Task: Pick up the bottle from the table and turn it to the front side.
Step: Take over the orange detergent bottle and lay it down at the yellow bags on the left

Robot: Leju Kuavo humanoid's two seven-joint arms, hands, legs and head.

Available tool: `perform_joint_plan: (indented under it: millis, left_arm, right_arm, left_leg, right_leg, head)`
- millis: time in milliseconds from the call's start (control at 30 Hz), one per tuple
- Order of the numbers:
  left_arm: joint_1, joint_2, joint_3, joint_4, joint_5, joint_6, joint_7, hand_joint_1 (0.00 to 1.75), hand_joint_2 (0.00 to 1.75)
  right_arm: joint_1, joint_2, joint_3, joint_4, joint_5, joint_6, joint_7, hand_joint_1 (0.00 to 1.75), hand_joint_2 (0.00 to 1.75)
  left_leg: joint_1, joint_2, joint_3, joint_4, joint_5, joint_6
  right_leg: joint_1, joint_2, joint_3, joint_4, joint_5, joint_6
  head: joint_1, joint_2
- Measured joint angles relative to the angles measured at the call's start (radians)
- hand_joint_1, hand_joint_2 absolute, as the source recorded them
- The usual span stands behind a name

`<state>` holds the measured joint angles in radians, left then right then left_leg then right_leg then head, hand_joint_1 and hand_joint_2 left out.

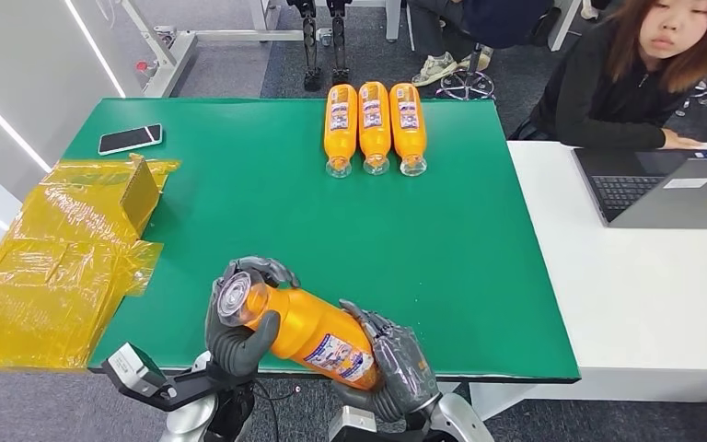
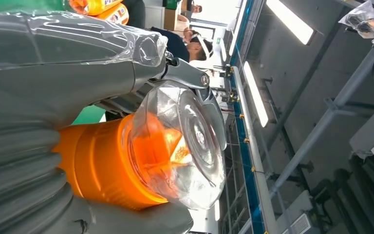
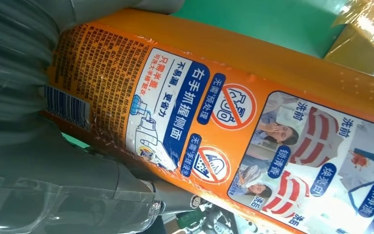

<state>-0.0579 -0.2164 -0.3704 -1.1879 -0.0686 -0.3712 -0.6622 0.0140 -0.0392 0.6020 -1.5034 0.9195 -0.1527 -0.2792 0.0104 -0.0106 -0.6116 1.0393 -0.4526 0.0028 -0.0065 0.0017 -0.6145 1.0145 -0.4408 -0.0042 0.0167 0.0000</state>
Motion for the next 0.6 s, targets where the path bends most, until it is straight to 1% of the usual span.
perform_joint_plan:
  millis: [233,267,367,400,600]
  left_arm:
    - [-0.004,-0.002,0.0,0.0,0.005,0.003,-0.003,1.51,1.75]
    - [-0.004,-0.002,0.0,0.0,0.006,0.003,-0.003,1.51,1.75]
    - [-0.004,-0.002,0.0,0.0,0.006,0.004,-0.003,1.5,1.75]
    - [-0.004,-0.002,0.0,0.0,0.005,0.004,-0.003,1.5,1.75]
    - [-0.004,-0.002,0.0,0.0,-0.003,0.007,0.001,1.51,1.75]
  right_arm:
    - [-0.002,0.006,-0.002,0.002,0.001,-0.005,-0.002,1.75,1.75]
    - [-0.002,0.006,-0.002,0.003,0.002,-0.008,-0.003,1.54,1.75]
    - [-0.002,0.006,-0.003,0.004,0.003,-0.016,-0.004,0.26,1.75]
    - [-0.001,0.006,-0.003,0.005,0.006,-0.019,-0.005,0.03,1.75]
    - [0.001,0.007,-0.002,0.006,0.019,-0.028,-0.017,0.0,1.75]
  left_leg:
    - [0.0,0.0,0.0,0.0,0.0,0.0]
    - [0.0,0.0,0.0,0.0,0.0,0.0]
    - [0.0,0.0,0.0,0.0,0.0,0.0]
    - [0.0,0.0,0.0,0.0,0.0,0.0]
    - [0.0,0.0,0.0,0.0,0.0,0.0]
  right_leg:
    - [0.0,0.0,0.0,0.0,0.0,0.0]
    - [0.0,0.0,0.0,0.0,0.0,0.0]
    - [0.0,0.0,0.0,0.0,0.0,0.0]
    - [0.0,0.0,0.0,0.0,0.0,0.0]
    - [0.0,0.0,0.0,0.0,0.0,0.0]
  head:
    - [0.0,0.0]
    - [0.0,0.0]
    - [0.0,0.0]
    - [0.0,0.0]
    - [0.0,0.0]
